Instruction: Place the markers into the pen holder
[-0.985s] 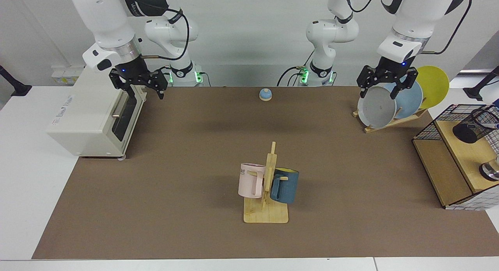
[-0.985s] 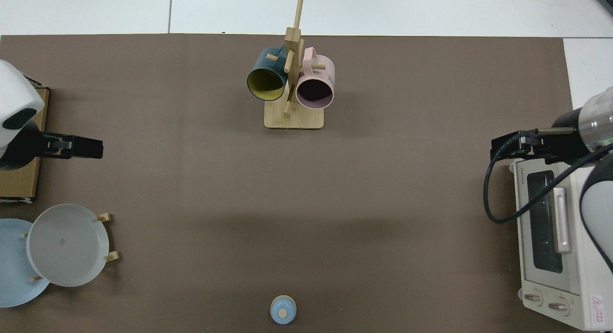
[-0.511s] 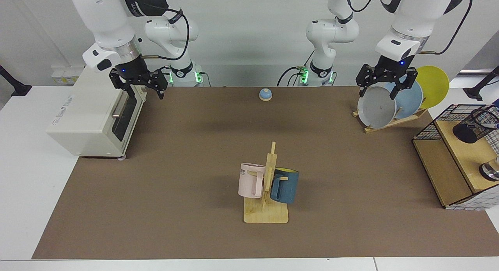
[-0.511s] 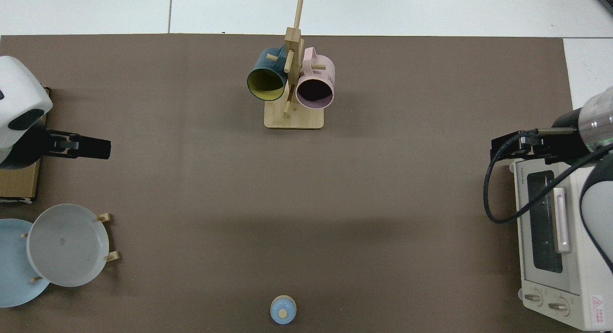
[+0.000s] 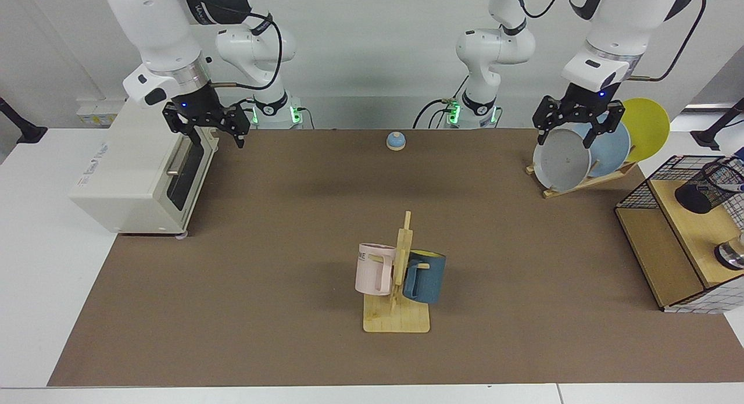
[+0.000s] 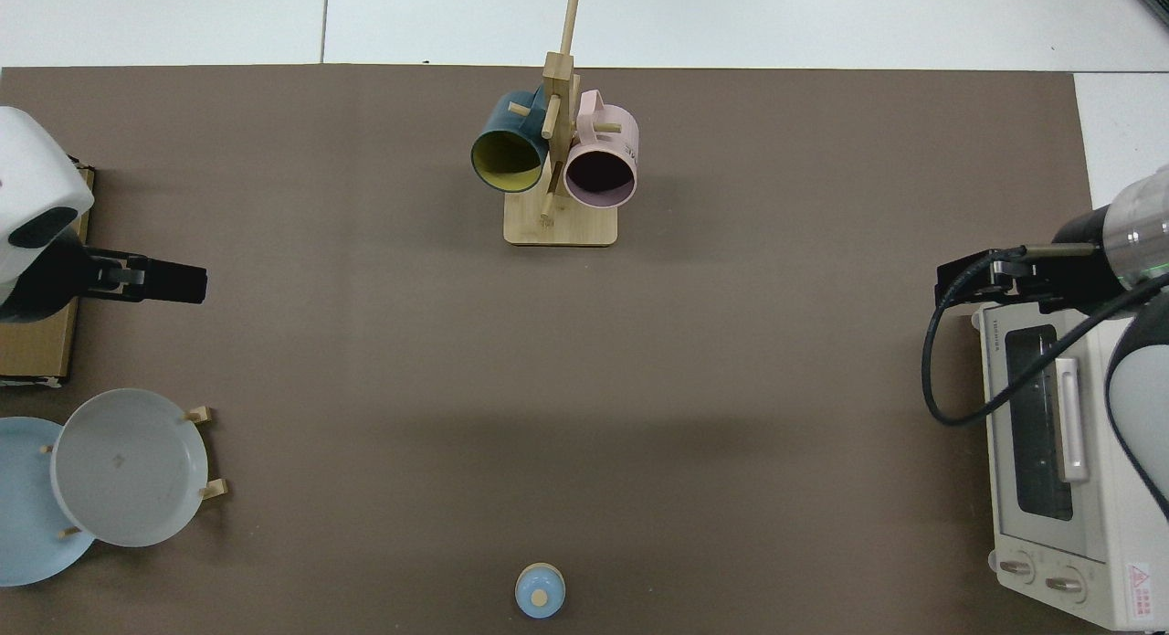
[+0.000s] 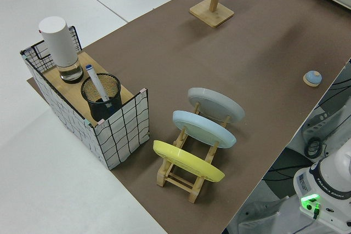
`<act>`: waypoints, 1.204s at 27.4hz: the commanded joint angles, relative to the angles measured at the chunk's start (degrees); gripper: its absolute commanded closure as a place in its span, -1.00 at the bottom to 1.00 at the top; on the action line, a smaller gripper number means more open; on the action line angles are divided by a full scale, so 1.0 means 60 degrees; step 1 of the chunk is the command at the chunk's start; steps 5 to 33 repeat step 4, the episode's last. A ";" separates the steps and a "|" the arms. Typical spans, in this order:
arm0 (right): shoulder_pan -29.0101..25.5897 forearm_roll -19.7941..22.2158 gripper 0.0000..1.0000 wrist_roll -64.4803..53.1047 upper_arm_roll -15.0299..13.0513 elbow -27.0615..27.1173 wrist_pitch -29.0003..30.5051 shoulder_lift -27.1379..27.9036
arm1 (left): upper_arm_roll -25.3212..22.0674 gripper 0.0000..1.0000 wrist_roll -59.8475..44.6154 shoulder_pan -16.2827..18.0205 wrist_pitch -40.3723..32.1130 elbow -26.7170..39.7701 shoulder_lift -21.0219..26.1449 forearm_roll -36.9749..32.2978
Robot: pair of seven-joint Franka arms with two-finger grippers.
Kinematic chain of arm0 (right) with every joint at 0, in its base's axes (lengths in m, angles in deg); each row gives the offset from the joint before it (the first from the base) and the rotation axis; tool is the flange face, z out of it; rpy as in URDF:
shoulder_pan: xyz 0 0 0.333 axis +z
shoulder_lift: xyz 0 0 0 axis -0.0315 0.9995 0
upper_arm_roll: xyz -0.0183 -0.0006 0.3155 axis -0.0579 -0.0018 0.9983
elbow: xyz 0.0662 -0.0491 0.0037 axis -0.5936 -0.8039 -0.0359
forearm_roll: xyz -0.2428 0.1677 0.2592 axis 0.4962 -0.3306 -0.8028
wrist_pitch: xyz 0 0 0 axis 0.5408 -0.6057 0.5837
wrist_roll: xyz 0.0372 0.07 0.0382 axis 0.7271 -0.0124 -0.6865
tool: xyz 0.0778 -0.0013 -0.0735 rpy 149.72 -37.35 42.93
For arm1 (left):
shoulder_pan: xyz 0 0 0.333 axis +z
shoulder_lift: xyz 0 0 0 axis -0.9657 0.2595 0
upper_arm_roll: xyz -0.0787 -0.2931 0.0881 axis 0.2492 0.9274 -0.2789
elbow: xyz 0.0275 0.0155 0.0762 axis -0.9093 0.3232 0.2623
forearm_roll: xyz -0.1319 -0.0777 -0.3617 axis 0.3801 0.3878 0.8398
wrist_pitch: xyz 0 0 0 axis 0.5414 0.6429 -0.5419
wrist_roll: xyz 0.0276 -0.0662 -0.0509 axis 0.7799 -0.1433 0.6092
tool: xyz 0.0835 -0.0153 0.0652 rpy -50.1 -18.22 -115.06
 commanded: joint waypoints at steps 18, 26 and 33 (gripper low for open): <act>-0.0197 -0.0059 -1.00 -0.0203 0.0119 -0.0308 0.0235 -0.0232 | -0.0146 -1.00 0.0044 -0.0151 -0.0167 0.0071 -0.0081 0.0040; -0.0197 -0.0059 -1.00 -0.0203 0.0119 -0.0308 0.0235 -0.0232 | -0.0146 -1.00 0.0044 -0.0151 -0.0167 0.0071 -0.0081 0.0040; -0.0197 -0.0059 -1.00 -0.0203 0.0119 -0.0308 0.0235 -0.0232 | -0.0146 -1.00 0.0044 -0.0151 -0.0167 0.0071 -0.0081 0.0040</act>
